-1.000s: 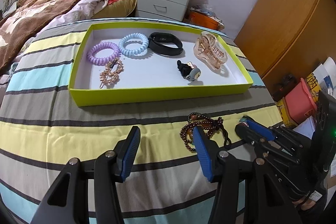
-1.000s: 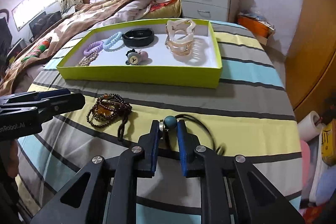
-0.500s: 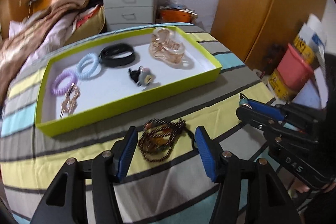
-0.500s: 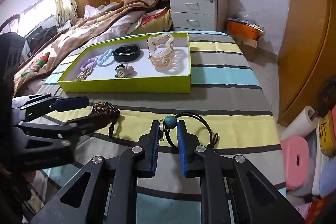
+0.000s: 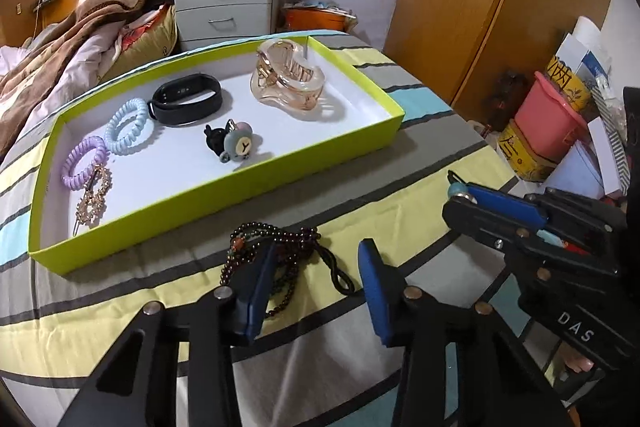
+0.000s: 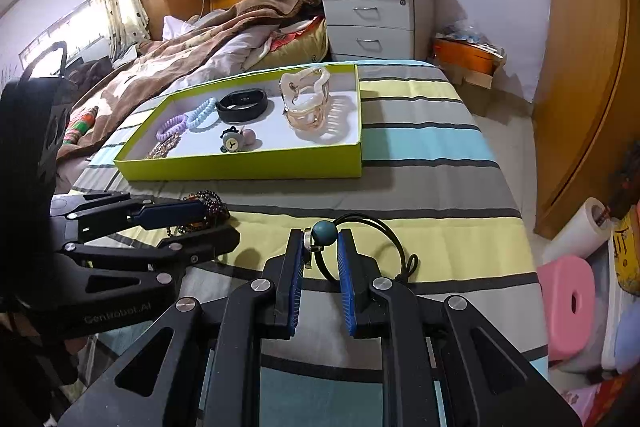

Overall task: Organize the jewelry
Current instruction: 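Lift the black cord with the right gripper while the left grasps the brown bead bracelet, then carry the bead bracelet and black cord over the box and lower them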

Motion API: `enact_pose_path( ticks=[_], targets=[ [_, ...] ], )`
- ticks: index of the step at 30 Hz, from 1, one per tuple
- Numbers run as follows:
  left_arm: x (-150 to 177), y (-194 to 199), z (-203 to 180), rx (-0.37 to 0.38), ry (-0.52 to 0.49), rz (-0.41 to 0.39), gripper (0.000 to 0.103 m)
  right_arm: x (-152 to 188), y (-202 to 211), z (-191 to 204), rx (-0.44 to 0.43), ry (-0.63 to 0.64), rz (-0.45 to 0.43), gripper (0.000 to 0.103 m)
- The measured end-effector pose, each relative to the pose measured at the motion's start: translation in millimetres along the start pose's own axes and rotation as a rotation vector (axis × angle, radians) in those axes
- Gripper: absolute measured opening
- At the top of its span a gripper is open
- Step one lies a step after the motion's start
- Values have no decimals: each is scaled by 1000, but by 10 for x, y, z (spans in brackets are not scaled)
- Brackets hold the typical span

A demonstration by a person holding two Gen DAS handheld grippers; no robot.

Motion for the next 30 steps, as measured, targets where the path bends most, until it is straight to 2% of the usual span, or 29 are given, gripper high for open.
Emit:
enact_pose_path(
  ticks=[4,7,11,14,16,17,22,30],
  targets=[
    [4,-6,-23,-14,-20,9,37,4,-6,8,-1,2,1,17],
    [-23,-21,15,-16,0,10,37,2,-13,20,-5,5,2,17],
    [-41,-91,-19,-72,-41,30,37,9,-11,39,-8,7,2,17],
    [-54,-106,-39,-84,-56,35,37,10,-10,40,-8,8,1,17],
    [-52,-99,-6,-96,-49,33,27,11,-9,45,-8,8,0,17],
    [-51,-95,10,-99,-42,34,26,13,-9,45,-8,9,0,17],
    [-38,-73,35,-101,-30,30,19,13,-6,48,-7,9,0,17],
    [-10,36,101,-72,24,-6,18,-15,50,85,-5,11,-18,17]
  ],
)
Point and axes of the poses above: each gripper's, at about its wrist camera, not at the fingertips, and y roughly against the way its jaws point, z to its left, x to its underside, the point moved 4 cm from there along -y, roughly the way its jaws point, and after that the axes turned 10 degrees about -y, right-handed, at the moved point
